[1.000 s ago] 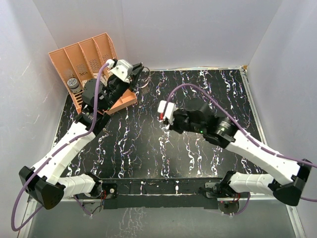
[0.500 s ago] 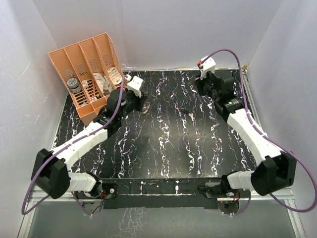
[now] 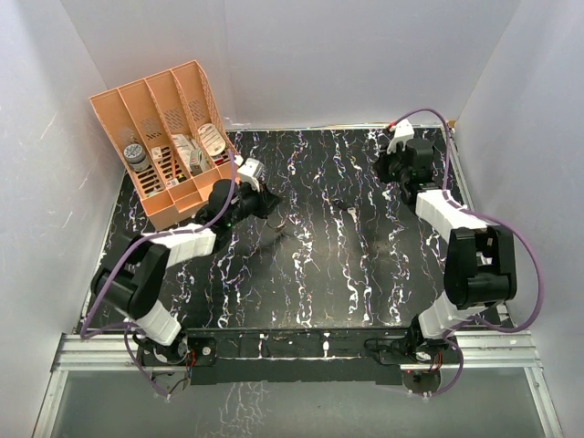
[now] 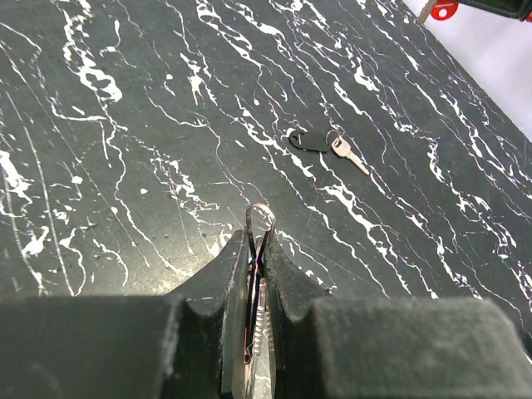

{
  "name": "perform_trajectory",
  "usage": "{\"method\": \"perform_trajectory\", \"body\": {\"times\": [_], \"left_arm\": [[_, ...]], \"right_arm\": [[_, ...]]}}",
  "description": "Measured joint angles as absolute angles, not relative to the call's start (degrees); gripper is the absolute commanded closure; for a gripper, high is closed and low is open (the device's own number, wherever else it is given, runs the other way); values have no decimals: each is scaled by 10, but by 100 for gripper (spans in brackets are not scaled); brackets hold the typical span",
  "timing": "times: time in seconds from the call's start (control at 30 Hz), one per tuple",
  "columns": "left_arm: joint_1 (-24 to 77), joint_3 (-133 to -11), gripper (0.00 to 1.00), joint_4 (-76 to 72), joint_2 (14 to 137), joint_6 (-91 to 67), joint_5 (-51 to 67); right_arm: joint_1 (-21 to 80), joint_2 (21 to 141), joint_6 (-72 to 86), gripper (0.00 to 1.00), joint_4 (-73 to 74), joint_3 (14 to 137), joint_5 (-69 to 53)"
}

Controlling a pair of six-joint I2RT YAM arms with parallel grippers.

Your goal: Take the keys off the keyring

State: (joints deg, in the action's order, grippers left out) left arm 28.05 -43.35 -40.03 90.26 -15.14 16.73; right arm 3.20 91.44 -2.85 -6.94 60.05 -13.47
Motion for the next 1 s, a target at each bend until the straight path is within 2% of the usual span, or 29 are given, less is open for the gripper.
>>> {"method": "perform_trajectory", "body": {"times": [0.3, 0.53, 0.67, 0.83, 0.9, 0.93, 1.0], "left_arm": [[263, -447, 100, -567, 1068, -208, 256], [244, -514, 100, -620, 1176, -234, 296], [237, -542, 84, -628, 1209, -238, 303], [236, -561, 77, -630, 1224, -241, 310], [236, -562, 71, -630, 1226, -241, 312], [236, -563, 65, -629, 1226, -241, 314], [236, -567, 46, -630, 1227, -241, 318]], "right_arm": [[33, 971, -20, 100, -135, 585, -135], [29, 1035, -9, 100, -152, 584, -148], [28, 1061, -6, 98, -152, 583, -150], [28, 1076, -3, 95, -153, 583, -149], [28, 1085, -3, 94, -157, 583, -144], [28, 1090, -3, 88, -158, 584, -142], [25, 1104, -1, 74, -161, 585, -137]]}}
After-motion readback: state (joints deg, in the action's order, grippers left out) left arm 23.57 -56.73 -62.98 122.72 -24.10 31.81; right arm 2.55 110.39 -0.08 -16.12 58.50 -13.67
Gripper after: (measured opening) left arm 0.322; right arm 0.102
